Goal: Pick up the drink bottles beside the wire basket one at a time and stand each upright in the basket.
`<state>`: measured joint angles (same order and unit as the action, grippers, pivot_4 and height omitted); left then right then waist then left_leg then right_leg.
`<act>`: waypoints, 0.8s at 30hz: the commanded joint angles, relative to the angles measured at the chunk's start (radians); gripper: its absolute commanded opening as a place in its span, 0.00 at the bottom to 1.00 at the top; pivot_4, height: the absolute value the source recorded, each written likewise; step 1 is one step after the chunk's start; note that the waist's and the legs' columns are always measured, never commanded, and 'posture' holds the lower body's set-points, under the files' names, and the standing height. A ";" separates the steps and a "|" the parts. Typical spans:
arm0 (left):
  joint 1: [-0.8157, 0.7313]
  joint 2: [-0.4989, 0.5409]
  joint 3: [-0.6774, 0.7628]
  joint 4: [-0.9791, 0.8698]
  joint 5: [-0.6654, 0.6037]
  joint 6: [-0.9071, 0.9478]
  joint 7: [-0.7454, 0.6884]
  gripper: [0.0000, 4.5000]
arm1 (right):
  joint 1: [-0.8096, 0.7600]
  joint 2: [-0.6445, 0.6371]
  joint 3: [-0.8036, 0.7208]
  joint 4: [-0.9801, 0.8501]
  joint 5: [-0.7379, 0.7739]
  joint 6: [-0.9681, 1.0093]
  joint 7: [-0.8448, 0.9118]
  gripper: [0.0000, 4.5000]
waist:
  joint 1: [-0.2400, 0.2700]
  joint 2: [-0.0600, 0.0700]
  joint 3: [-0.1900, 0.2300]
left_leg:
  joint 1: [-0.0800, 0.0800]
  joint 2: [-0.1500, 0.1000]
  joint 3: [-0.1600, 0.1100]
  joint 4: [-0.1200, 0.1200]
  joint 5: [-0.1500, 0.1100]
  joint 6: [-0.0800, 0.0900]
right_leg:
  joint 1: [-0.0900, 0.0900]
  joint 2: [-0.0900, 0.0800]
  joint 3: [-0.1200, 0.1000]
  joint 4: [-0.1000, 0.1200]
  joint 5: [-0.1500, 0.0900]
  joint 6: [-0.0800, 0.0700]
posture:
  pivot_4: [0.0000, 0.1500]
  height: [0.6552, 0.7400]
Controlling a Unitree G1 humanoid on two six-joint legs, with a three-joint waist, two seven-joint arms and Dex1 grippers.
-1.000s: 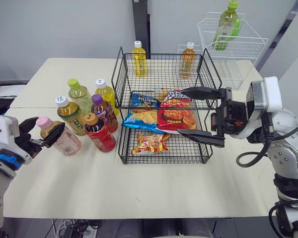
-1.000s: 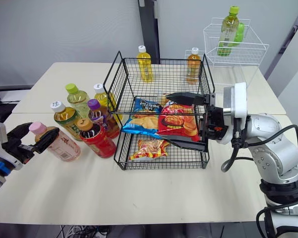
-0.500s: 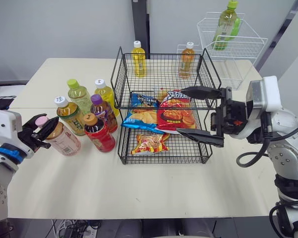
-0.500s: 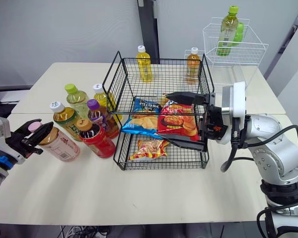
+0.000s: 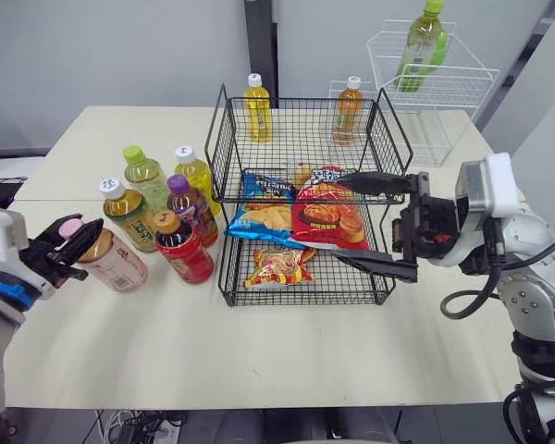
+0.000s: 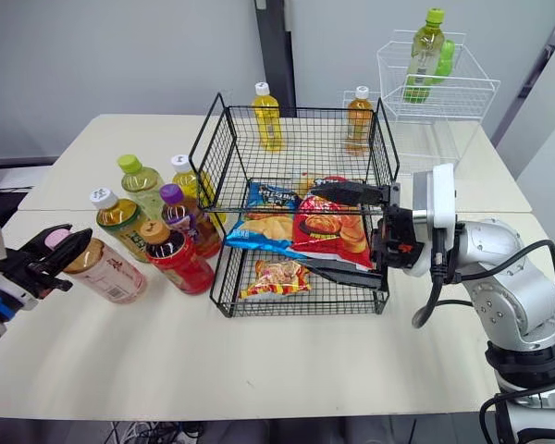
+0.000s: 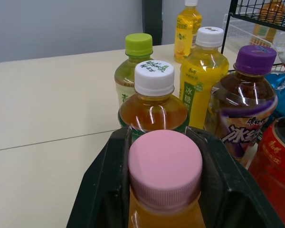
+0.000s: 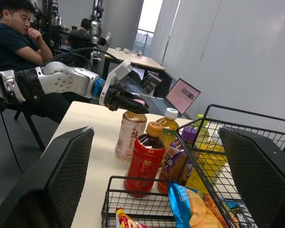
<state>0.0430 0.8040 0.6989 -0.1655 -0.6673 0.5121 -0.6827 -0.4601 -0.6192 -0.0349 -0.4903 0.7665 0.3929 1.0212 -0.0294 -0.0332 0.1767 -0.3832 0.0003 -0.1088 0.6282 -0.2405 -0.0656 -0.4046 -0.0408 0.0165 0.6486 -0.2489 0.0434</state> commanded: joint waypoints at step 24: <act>-1.267 0.437 -0.462 0.468 -0.228 0.320 -0.282 0.31 | 0.279 0.094 -0.057 -0.262 -0.172 -0.052 -0.395 1.00 | 0.007 0.001 0.013 | 0.000 0.009 0.000 0.001 0.000 -0.001 | -0.002 0.012 0.000 0.003 0.000 -0.004 | 1.00 1.00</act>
<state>-1.1561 1.2463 0.2628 0.2714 -0.9376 0.8770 -0.9478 -0.1783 -0.5320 -0.0697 -0.6991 0.6080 0.3492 0.6694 -0.0221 -0.0322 0.1900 -0.3838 0.0095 -0.1084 0.6296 -0.2407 -0.0667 -0.4061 -0.0284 0.0164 0.6520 -0.2491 0.0398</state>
